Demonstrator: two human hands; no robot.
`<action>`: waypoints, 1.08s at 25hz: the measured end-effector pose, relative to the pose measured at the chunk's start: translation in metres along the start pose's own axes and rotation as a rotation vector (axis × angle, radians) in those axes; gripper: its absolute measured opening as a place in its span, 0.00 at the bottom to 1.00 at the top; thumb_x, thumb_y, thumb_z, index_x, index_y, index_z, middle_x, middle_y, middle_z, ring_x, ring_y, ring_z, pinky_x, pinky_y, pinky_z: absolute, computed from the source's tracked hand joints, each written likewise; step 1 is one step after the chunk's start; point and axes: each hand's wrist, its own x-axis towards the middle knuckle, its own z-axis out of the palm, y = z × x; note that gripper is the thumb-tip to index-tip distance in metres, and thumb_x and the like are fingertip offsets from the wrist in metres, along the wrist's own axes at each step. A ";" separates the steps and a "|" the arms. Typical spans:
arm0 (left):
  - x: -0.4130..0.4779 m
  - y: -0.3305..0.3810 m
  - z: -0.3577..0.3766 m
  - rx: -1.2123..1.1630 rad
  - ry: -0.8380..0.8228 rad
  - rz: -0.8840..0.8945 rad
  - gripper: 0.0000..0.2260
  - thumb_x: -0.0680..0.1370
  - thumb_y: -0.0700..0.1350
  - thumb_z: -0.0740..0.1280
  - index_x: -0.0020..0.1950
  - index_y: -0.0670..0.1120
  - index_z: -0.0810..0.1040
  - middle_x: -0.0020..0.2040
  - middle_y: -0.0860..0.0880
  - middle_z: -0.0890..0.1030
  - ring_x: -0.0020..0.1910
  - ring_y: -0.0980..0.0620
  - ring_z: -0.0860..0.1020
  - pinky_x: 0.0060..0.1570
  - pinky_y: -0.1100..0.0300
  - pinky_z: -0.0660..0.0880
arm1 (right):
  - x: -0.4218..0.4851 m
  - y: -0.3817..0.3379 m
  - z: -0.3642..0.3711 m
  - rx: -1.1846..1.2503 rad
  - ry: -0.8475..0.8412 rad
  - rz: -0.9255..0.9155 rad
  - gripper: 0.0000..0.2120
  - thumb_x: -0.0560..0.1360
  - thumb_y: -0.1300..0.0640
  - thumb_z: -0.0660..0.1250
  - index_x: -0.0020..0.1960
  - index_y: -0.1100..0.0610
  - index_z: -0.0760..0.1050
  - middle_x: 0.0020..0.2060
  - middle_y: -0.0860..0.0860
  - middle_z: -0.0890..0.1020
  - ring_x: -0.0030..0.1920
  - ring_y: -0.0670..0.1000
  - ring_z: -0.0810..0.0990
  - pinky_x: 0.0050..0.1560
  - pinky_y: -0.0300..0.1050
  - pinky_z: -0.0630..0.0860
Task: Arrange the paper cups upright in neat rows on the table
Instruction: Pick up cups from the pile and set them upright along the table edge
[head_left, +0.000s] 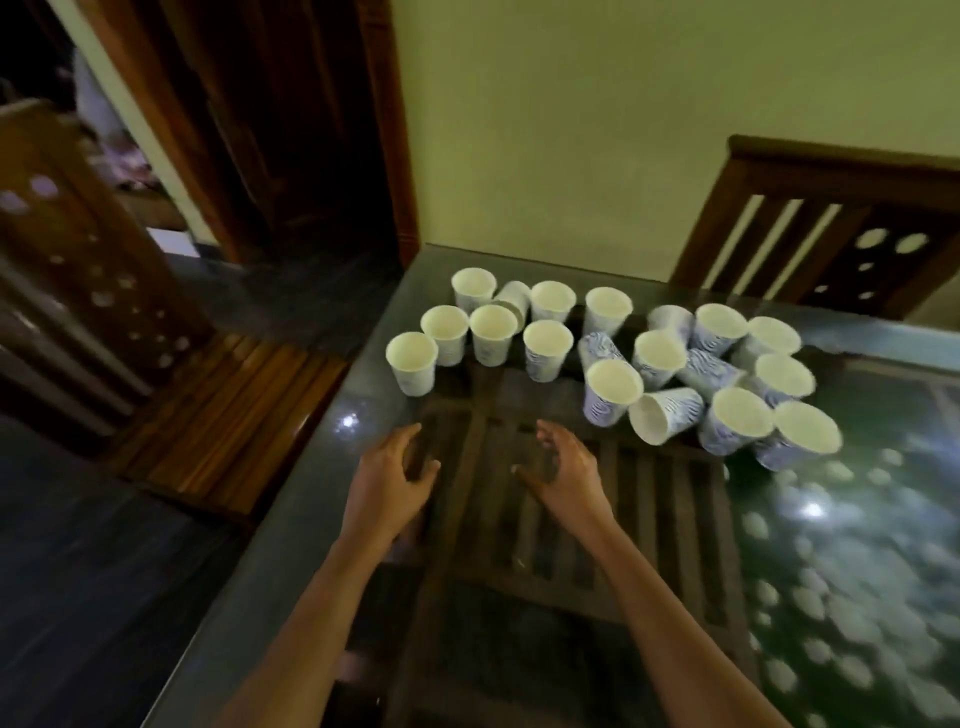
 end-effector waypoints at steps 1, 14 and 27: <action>0.011 -0.005 -0.001 -0.015 0.005 -0.011 0.21 0.73 0.44 0.70 0.65 0.45 0.71 0.60 0.47 0.77 0.60 0.52 0.75 0.61 0.58 0.71 | 0.015 -0.006 0.008 0.011 -0.022 -0.001 0.32 0.70 0.52 0.73 0.70 0.56 0.65 0.64 0.53 0.73 0.64 0.50 0.72 0.65 0.46 0.69; 0.149 -0.049 0.030 -0.361 0.171 -0.328 0.40 0.62 0.51 0.79 0.69 0.51 0.63 0.68 0.52 0.69 0.67 0.52 0.67 0.65 0.51 0.67 | 0.137 -0.027 0.085 0.023 0.084 0.019 0.31 0.70 0.54 0.73 0.69 0.57 0.65 0.65 0.54 0.73 0.65 0.53 0.72 0.67 0.49 0.68; 0.195 -0.097 0.002 -0.375 0.404 -0.205 0.29 0.62 0.45 0.79 0.60 0.40 0.74 0.58 0.44 0.78 0.56 0.52 0.74 0.55 0.60 0.68 | 0.176 -0.057 0.141 0.219 0.366 0.113 0.36 0.67 0.53 0.76 0.70 0.58 0.65 0.66 0.52 0.73 0.67 0.53 0.70 0.67 0.53 0.68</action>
